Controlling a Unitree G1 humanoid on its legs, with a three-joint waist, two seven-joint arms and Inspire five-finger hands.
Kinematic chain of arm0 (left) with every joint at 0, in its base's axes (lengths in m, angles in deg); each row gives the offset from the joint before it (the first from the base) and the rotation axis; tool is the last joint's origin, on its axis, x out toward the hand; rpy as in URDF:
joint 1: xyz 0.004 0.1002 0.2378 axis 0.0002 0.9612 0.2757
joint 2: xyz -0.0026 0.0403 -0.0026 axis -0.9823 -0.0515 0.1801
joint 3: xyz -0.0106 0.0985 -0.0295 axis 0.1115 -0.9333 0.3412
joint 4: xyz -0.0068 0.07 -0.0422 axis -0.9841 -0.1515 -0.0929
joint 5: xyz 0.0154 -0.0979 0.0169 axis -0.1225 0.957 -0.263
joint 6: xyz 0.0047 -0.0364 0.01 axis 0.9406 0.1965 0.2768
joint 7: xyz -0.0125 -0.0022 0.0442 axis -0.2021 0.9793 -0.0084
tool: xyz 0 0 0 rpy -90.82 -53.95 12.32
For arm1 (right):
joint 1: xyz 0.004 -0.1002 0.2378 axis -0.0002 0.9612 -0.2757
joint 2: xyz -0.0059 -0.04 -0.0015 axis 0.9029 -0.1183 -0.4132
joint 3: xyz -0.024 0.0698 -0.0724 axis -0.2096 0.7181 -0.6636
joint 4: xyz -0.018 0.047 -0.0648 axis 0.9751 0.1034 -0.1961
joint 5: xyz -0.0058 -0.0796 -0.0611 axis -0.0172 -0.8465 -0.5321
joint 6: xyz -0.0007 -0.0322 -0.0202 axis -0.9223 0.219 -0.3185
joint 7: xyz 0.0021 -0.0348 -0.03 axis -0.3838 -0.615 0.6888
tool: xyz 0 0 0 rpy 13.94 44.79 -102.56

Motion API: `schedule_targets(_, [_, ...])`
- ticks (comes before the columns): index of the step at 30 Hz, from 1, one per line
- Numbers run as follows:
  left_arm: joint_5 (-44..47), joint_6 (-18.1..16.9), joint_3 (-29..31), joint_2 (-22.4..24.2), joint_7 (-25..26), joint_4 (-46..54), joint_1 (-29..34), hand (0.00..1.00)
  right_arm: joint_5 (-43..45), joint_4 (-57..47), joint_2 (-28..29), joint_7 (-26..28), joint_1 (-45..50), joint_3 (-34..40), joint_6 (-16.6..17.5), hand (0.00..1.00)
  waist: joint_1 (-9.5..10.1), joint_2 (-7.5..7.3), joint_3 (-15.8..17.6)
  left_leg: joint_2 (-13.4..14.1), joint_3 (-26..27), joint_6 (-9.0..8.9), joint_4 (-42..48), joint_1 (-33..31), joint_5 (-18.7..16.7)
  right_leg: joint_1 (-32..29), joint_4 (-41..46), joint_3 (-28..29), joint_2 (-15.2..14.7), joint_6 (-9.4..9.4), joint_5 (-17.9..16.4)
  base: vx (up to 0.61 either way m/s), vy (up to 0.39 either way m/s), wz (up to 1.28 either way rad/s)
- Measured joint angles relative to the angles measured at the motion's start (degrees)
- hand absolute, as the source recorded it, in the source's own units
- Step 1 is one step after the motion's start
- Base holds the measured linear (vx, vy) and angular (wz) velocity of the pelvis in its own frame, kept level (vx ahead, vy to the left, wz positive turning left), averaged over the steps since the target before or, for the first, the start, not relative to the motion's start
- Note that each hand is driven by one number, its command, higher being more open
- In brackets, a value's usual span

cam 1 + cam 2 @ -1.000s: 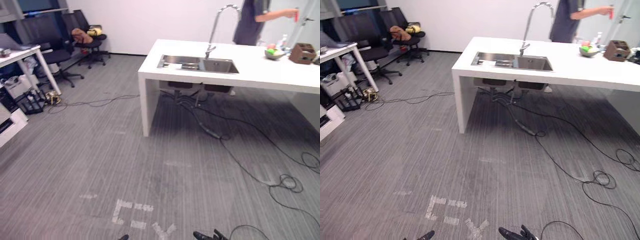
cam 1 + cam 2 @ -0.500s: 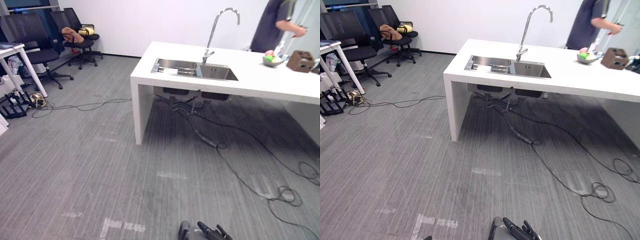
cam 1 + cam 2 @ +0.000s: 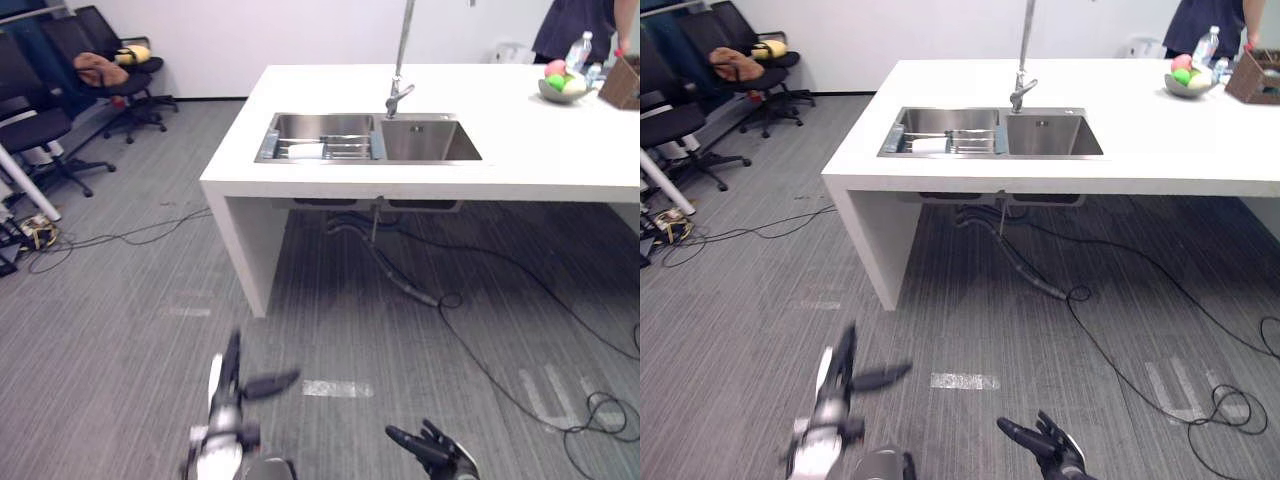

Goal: Walk over to the sink, pick up the cup, carry it to the dishwasher, place the cup inside the dishwasher, then close the dishwasher door

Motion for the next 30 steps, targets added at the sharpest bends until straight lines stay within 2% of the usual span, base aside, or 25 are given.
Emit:
schedule_targets(1, [-1.03, -1.25, 0.02, -0.10, 2.25, 2.02, -1.33, 1.00, -0.40, 0.45, -0.39, -0.16, 0.15, -0.67, -0.23, 1.00, 0.30, 1.61, 0.03, 0.28, -1.12, 0.22, -3.75, 0.01, 6.11, 2.22, -1.39, 1.31, 0.80, 1.03, -1.14, 0.46, 0.242, -0.74])
schedule_targets(2, [-1.61, -2.39, 0.49, -0.42, 4.80, 3.96, -2.16, 1.00, -1.08, 1.99, -0.66, -0.69, 0.22, -1.44, -1.10, 1.00, 1.16, 2.15, -0.75, -0.46, -1.40, 3.41, -1.81, 0.80, 11.51, 4.23, -1.68, 3.84, 0.05, 1.42, -3.49, 0.59, 0.320, -0.68])
schedule_targets(3, [-3.06, -2.97, 1.36, -0.43, 7.00, 6.10, -2.85, 1.00, -2.14, 2.37, -0.67, -1.19, 0.27, -1.90, -1.21, 1.00, 1.72, 1.86, -1.37, -0.99, -1.69, 4.52, 4.30, -1.37, 9.08, 4.29, -0.52, 6.31, -1.28, 1.85, -5.49, 0.53, 0.274, -0.44])
schedule_targets(4, [-4.05, -2.95, 1.75, -0.26, 8.02, 7.34, -3.11, 1.00, -2.60, 2.40, -0.70, -1.39, 0.31, -1.89, -1.19, 1.00, 1.59, 1.96, -1.66, -0.97, -1.85, 5.08, 7.93, -3.14, 6.35, 4.05, 0.28, 6.34, -1.56, 3.06, -5.27, 0.57, 0.247, 0.07])
schedule_targets(5, [-4.98, -2.66, 2.04, -0.32, 9.07, 9.76, -3.36, 1.00, -3.36, 3.20, -1.07, -1.79, 0.31, -2.03, -1.31, 1.00, 1.23, 2.21, -1.92, -1.21, -2.78, 6.55, 12.74, -5.33, 2.71, 3.29, 2.76, 6.29, -2.10, 3.65, -5.29, 0.48, 0.187, 0.30])
schedule_targets(6, [-5.32, -2.22, 2.09, -0.69, 9.11, 10.67, -3.47, 1.00, -3.64, 3.75, -1.02, -2.26, 0.22, -2.01, -1.40, 1.00, 1.38, 1.92, -1.82, -1.67, -2.97, 7.20, 13.34, -4.97, 1.99, 2.94, 4.99, 6.20, -2.68, 3.82, -5.19, 0.59, 0.232, 0.39])
schedule_targets(7, [-5.47, -1.86, 2.07, -2.26, 9.13, 10.89, -3.84, 1.00, -4.58, 3.92, -0.33, -3.20, 0.56, -1.82, -1.66, 1.00, 1.79, 0.16, -2.15, -3.62, -2.78, 7.80, 11.93, -2.40, 0.98, 1.65, 11.54, 6.18, -4.28, 4.35, -4.88, 0.67, 0.229, 0.38])
schedule_targets(8, [-5.44, -1.05, 1.93, -4.20, 9.08, 10.87, -4.24, 1.00, -5.84, 3.90, 0.69, -3.65, 1.20, -2.03, -1.48, 1.00, 1.70, -2.22, -2.93, -6.30, -2.82, 7.95, 8.46, 1.37, 0.65, -1.36, 21.88, 6.20, -6.64, 7.10, -3.26, 0.65, 0.203, 0.40])
schedule_targets(9, [-5.27, -0.77, 1.96, -5.42, 8.89, 11.02, -4.80, 1.00, -6.12, 3.87, 1.24, -4.36, 1.21, -2.57, -1.13, 1.00, 1.73, -3.73, -3.13, -7.99, -3.20, 8.21, 5.59, 4.68, 0.48, -5.35, 32.18, 6.57, -8.77, 12.34, 0.59, 0.60, 0.141, 0.33])
schedule_targets(10, [-4.83, -0.30, 1.79, -6.32, 8.79, 11.73, -5.22, 1.00, -6.09, 3.34, 1.13, -5.11, 0.78, -3.14, -0.74, 1.00, 1.56, -4.76, -3.15, -8.99, -3.50, 8.30, 3.10, 7.76, -0.05, -9.61, 42.73, 6.91, -10.97, 15.54, 5.48, 0.45, 0.079, 0.20])
schedule_targets(11, [-4.51, 0.37, 1.65, -7.04, 8.88, 12.26, -5.81, 1.00, -5.93, 2.18, 0.98, -6.20, 0.47, -4.21, -0.36, 1.00, 1.49, -5.47, -3.23, -9.71, -3.87, 8.19, 0.61, 11.99, -0.73, -15.41, 55.14, 5.82, -13.83, 12.41, 5.66, 0.43, 0.065, 0.07])
schedule_targets(12, [-4.51, 0.69, 1.45, -7.04, 8.93, 12.47, -5.85, 1.00, -5.92, 1.55, 0.92, -6.62, 0.46, -4.50, -0.21, 1.00, 1.50, -5.37, -3.32, -9.75, -3.90, 8.01, -0.72, 14.38, -0.93, -17.88, 58.85, 4.82, -15.09, 10.20, 4.65, 0.39, 0.049, 0.03])
schedule_targets(13, [-4.56, 1.64, 0.59, -7.17, 9.40, 13.00, -5.96, 1.00, -5.98, 0.27, 0.45, -7.11, 0.52, -5.39, -0.14, 1.00, 1.11, -5.14, -3.81, -9.47, -4.13, 7.71, -3.69, 18.21, -1.00, -21.93, 60.87, 2.71, -16.66, 6.96, 2.67, 0.38, 0.007, 0.06])
schedule_targets(14, [-4.56, 2.26, -0.30, -7.64, 9.81, 13.13, -6.49, 1.00, -5.96, -0.73, 0.42, -7.16, 0.32, -5.75, -0.16, 1.00, 0.46, -5.17, -4.07, -9.14, -4.70, 7.44, -5.70, 20.71, -0.83, -24.63, 59.03, 1.20, -16.94, 5.37, 1.24, 0.47, -0.045, 0.18])
schedule_targets(16, [-4.55, 5.08, -2.22, -8.55, 9.16, 13.03, -7.93, 1.00, -5.27, -2.19, 0.63, -7.90, 0.00, -5.68, -0.26, 1.00, -0.59, -4.76, -4.04, -7.48, -5.78, 6.68, -8.35, 24.58, -0.92, -28.32, 49.05, -1.45, -15.24, 4.25, -1.11, 0.41, -0.116, 0.25])
schedule_targets(17, [-4.54, 7.41, -3.30, -9.16, 7.93, 12.79, -9.20, 1.00, -4.69, -3.22, 0.98, -8.48, 0.00, -5.66, -0.44, 1.00, -1.46, -4.40, -3.93, -5.89, -6.74, 5.66, -9.24, 26.00, -1.41, -29.78, 39.13, -3.09, -13.28, 4.19, -1.07, 0.39, -0.202, 0.34])
schedule_targets(18, [-4.53, 9.22, -4.20, -9.70, 6.47, 11.94, -10.48, 1.00, -4.45, -4.33, 1.38, -8.62, -0.05, -5.62, -0.81, 1.00, -1.98, -4.11, -3.76, -4.40, -7.48, 4.04, -9.60, 27.11, -2.33, -30.30, 28.45, -3.14, -11.24, 4.93, 0.63, 0.39, -0.220, 0.34])
schedule_targets(19, [-4.51, 10.10, -4.65, -9.98, 5.79, 11.45, -10.87, 1.00, -4.45, -4.48, 1.58, -8.61, -0.05, -5.58, -1.20, 1.00, -2.10, -4.12, -3.77, -3.85, -7.58, 3.30, -9.60, 27.66, -2.78, -30.36, 23.73, -2.78, -10.57, 4.89, 2.15, 0.40, -0.252, 0.25])
schedule_targets(20, [-4.52, 11.67, -5.58, -10.40, 4.53, 10.22, -11.10, 1.00, -4.50, -4.91, 1.79, -8.44, 0.17, -5.56, -1.67, 1.00, -2.21, -4.32, -3.88, -3.20, -7.69, 0.99, -9.47, 29.36, -4.29, -30.09, 15.97, -0.79, -9.68, 4.19, 6.73, 0.42, -0.283, 0.27])
schedule_targets(21, [-4.55, 13.66, -6.27, -10.53, 3.35, 9.90, -10.66, 1.00, -4.72, -5.55, 2.38, -8.12, 1.00, -5.56, -2.13, 1.00, -2.65, -5.58, -4.60, -3.23, -8.03, -0.65, -8.56, 30.90, -6.68, -28.97, 12.47, 2.23, -9.65, 4.43, 15.02, 0.44, -0.310, 0.31])
schedule_targets(22, [-4.67, 14.15, -6.62, -9.98, 3.28, 9.58, -10.38, 1.00, -4.93, -5.67, 2.25, -8.05, 1.21, -5.47, -2.15, 1.00, -2.73, -5.21, -4.48, -2.85, -8.46, -1.47, -7.71, 31.70, -8.05, -28.53, 13.34, 2.28, -9.59, 4.72, 17.25, 0.42, -0.303, 0.25])
schedule_targets(23, [-4.68, 15.18, -7.12, -8.17, 3.15, 9.22, -9.43, 1.00, -4.94, -6.40, 0.87, -7.74, 0.95, -5.18, -3.01, 1.00, -2.77, -2.16, -4.73, 0.05, -7.72, -2.74, -6.09, 31.72, -9.06, -27.86, 14.95, 1.75, -7.42, 4.01, 16.11, 0.38, -0.282, 0.26])
schedule_targets(24, [-5.92, 15.58, -8.76, -6.47, 2.99, 9.35, -9.22, 1.00, -5.02, -6.77, -0.30, -6.82, 1.41, -5.01, -4.07, 1.00, -2.61, -0.50, -5.40, 2.43, -5.66, -3.04, -5.24, 31.35, -8.92, -27.50, 15.16, 0.16, -5.80, 3.32, 13.66, 0.34, -0.260, 0.25])
schedule_targets(28, [-8.91, 15.58, -9.44, -6.54, 2.21, 11.40, -9.35, 1.00, -5.61, -7.90, -0.56, -5.23, 1.63, -5.08, -5.78, 1.00, -2.61, -0.26, -5.68, 4.91, -3.66, -3.21, -6.73, 31.74, -5.83, -27.60, 17.25, -2.24, -4.55, 2.43, 8.73, 0.24, -0.263, 0.24])
schedule_targets(30, [-10.45, 15.58, -9.33, -7.23, 1.56, 11.53, -9.33, 1.00, -6.29, -7.89, -0.94, -4.36, 1.96, -5.08, -6.51, 1.00, -2.12, -0.19, -6.10, 6.00, -3.45, -2.16, -0.90, 28.52, -4.92, -26.75, 15.96, -3.12, -4.33, 2.09, 8.07, 0.10, -0.172, 0.20])
